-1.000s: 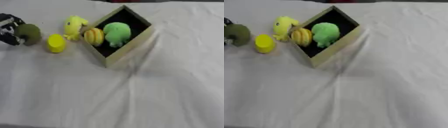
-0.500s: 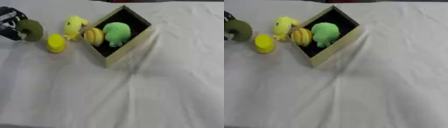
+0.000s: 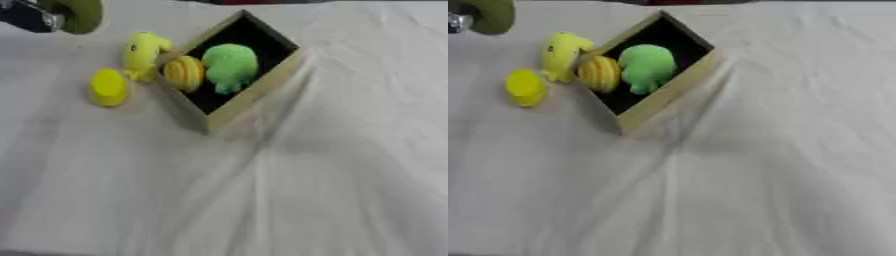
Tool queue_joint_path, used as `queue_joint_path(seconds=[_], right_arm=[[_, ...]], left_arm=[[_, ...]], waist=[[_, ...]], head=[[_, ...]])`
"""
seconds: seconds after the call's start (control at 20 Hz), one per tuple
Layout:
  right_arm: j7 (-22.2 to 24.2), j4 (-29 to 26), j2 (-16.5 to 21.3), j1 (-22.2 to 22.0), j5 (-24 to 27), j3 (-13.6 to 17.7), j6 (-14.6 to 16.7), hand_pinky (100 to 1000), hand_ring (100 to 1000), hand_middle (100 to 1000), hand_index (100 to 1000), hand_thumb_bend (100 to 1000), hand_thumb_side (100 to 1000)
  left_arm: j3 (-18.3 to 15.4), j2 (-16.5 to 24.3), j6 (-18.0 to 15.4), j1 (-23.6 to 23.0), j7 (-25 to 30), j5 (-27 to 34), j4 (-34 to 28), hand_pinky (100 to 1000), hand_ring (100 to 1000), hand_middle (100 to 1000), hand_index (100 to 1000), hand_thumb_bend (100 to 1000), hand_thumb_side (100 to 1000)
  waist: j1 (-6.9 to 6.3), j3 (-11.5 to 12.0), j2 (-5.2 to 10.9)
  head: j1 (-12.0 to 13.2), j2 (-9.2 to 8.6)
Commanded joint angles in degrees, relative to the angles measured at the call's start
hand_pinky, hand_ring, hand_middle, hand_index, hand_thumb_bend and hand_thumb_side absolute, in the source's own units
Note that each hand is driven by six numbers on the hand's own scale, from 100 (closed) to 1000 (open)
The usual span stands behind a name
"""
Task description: Pick up objects on the table and place them in the box.
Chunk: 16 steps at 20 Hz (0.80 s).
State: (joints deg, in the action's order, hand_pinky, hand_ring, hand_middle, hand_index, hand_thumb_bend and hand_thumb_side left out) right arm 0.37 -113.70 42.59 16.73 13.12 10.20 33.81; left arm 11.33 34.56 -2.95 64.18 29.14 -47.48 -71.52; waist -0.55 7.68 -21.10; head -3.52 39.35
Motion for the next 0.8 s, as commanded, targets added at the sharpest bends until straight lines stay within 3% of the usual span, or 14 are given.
queue_joint_path(seconds=[0.05, 0.25, 0.55, 0.8], right_arm=[[-0.1, -0.9, 1.8, 0.9, 0.5, 0.3, 0.1, 909, 914, 680, 785, 100, 480], [0.2, -0.9, 1.9, 1.6, 1.1, 0.0, 0.1, 909, 914, 681, 785, 100, 477], [0.9, -0.9, 1.7, 2.6, 2.2, -0.4, -0.2, 909, 914, 682, 785, 100, 476], [1.4, -0.9, 1.4, 3.3, 2.8, -0.6, -0.2, 909, 913, 683, 785, 100, 473]], left_arm=[[0.7, -1.3, -0.5, 2.8, 0.7, -0.1, -3.2, 745, 665, 655, 732, 100, 100], [1.6, -5.6, -0.5, 5.3, 1.1, -0.3, -2.7, 738, 664, 661, 734, 100, 100], [2.0, -12.7, -0.2, 8.0, -0.3, -2.0, 2.6, 728, 662, 661, 735, 100, 100], [1.5, -17.1, -0.2, 8.5, -3.2, -6.8, 7.7, 734, 668, 664, 739, 100, 100]], waist=[[-0.09, -0.2, 1.76], [-0.27, -0.7, 1.85], [-0.54, -1.5, 1.86], [-0.44, -2.3, 1.66]], head=[[-0.3, 0.27], [-0.2, 0.11], [0.4, -0.24], [0.8, -0.71]])
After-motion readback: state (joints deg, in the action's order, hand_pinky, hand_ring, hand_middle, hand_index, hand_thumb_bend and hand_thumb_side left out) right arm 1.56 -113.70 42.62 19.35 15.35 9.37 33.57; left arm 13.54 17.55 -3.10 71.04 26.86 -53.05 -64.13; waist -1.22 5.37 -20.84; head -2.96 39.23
